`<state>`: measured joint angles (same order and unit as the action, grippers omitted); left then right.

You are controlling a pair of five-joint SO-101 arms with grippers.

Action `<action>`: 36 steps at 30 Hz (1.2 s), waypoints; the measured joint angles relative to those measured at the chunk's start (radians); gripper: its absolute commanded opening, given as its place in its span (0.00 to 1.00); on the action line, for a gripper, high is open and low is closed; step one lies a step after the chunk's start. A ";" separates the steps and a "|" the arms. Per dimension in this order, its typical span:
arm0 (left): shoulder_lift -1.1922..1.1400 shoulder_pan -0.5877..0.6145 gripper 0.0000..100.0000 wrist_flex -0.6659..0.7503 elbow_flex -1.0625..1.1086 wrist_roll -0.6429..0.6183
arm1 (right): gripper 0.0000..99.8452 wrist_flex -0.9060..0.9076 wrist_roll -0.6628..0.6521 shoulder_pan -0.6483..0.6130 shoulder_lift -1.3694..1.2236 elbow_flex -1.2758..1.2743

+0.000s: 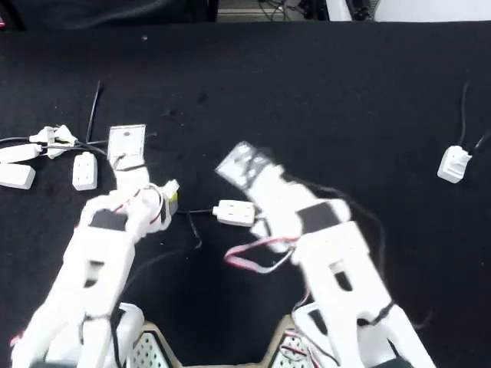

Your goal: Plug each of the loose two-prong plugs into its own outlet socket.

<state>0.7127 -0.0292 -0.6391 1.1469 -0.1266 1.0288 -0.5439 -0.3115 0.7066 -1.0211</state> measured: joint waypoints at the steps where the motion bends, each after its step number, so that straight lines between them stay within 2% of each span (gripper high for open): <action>1: 0.052 0.000 0.19 0.000 0.025 0.000 | 0.01 -0.035 0.025 -0.051 0.000 -0.018; 6: 0.295 0.000 0.19 0.000 0.133 0.000 | 0.01 -0.235 0.164 -0.252 0.000 -0.077; 11: 0.485 0.000 0.19 -0.002 0.213 -0.006 | 0.01 -0.400 0.265 -0.350 0.000 -0.126; 22: 0.764 0.000 0.19 -0.055 0.305 -0.055 | 0.01 -0.568 0.381 -0.404 0.000 -0.204; 27: 0.848 -0.060 0.19 -0.055 0.356 -0.055 | 0.01 -0.701 0.405 -0.442 0.000 -0.273; 36: 0.882 -0.077 0.19 -0.057 0.367 -0.055 | 0.01 -0.723 0.405 -0.453 0.035 -0.281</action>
<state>1.5950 -0.1059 -0.6958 1.5136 -0.1818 0.3061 -0.1389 -0.7641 0.7419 -1.3019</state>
